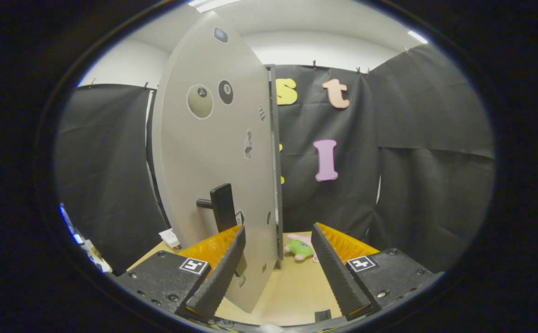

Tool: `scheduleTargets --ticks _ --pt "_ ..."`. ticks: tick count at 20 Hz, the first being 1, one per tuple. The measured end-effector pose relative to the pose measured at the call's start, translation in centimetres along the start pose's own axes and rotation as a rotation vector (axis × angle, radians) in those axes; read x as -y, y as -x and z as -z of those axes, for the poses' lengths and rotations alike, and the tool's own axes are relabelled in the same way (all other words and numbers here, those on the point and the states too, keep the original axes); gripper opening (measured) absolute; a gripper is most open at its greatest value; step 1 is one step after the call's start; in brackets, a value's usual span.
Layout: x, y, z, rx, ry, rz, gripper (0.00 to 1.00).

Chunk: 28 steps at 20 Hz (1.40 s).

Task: Open the shoe cabinet door, grab the shoes and put them into the shoe cabinet, then close the shoe cabinet door.

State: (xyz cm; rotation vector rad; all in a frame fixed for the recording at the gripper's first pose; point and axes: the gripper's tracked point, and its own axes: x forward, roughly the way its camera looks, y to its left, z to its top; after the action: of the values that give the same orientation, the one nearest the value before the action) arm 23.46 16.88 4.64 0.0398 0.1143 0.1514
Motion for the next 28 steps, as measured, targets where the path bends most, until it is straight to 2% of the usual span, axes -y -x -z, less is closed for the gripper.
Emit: scheduleTargets --ticks 11,22,28 --pt "-10.7 -6.5 0.0 -0.023 0.058 -0.100 0.97" --pt "-11.9 -5.3 -0.4 0.011 0.040 -0.059 0.97" --pt "-10.5 -2.4 -0.6 0.030 0.046 0.010 0.98"
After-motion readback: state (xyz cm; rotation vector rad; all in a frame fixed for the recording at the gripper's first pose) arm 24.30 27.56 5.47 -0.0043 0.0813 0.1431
